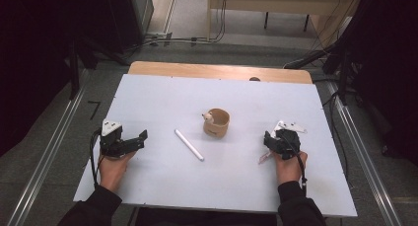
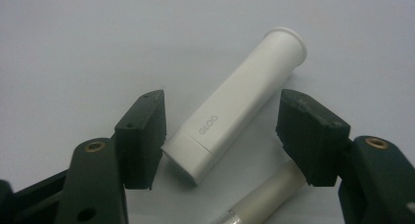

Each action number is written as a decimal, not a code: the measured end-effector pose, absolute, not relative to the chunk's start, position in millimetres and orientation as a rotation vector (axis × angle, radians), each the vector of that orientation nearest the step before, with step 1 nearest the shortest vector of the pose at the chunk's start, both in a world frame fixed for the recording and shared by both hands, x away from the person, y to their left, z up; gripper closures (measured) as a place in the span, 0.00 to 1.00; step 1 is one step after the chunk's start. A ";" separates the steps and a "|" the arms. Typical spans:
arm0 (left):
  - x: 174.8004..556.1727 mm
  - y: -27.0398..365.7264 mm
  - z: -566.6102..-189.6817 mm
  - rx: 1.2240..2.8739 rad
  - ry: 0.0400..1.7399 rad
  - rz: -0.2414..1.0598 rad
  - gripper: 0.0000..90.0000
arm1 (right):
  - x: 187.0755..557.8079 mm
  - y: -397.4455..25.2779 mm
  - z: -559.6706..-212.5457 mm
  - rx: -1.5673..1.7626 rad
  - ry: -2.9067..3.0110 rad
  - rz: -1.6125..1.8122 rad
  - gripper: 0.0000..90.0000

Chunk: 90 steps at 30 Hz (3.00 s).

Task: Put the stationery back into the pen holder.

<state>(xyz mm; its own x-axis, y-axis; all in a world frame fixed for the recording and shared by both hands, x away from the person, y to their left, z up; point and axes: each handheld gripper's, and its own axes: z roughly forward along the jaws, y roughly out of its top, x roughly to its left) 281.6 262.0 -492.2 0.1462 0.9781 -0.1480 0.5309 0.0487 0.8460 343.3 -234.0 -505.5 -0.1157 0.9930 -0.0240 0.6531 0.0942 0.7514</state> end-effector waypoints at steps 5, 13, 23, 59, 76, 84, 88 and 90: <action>281.4 262.0 -492.0 1.595 1.495 0.682 0.05 | 343.2 -231.6 -506.7 1.622 1.840 0.791 0.43; 281.3 261.8 -492.0 1.594 1.495 0.683 0.05 | 343.4 -231.4 -507.4 1.629 1.846 0.799 0.50; 281.5 262.1 -492.1 1.595 1.496 0.680 0.05 | 342.8 -230.7 -507.2 1.616 1.857 0.820 0.72; 276.7 242.5 -485.5 1.625 1.419 0.607 0.05 | 331.3 -223.7 -484.6 1.488 1.989 0.996 0.77; 278.5 208.3 -472.9 1.641 1.333 0.502 0.05 | 314.9 -215.2 -468.1 1.383 2.025 1.106 0.77; 283.0 196.8 -466.7 1.670 1.327 0.471 0.05 | 308.6 -206.2 -463.1 1.332 2.055 1.155 0.77; 284.4 190.0 -462.8 1.670 1.308 0.457 0.05 | 303.8 -200.4 -458.2 1.298 2.062 1.191 0.77; 285.1 186.2 -460.6 1.673 1.297 0.452 0.05 | 302.3 -198.0 -457.0 1.283 2.068 1.204 0.77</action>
<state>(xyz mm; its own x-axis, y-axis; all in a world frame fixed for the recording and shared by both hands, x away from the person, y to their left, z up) 285.1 186.2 -460.6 0.3721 0.8952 -0.2453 0.5493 0.0007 0.8356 302.3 -198.0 -457.0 -0.4838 0.8710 0.0853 0.5041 0.1977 0.8407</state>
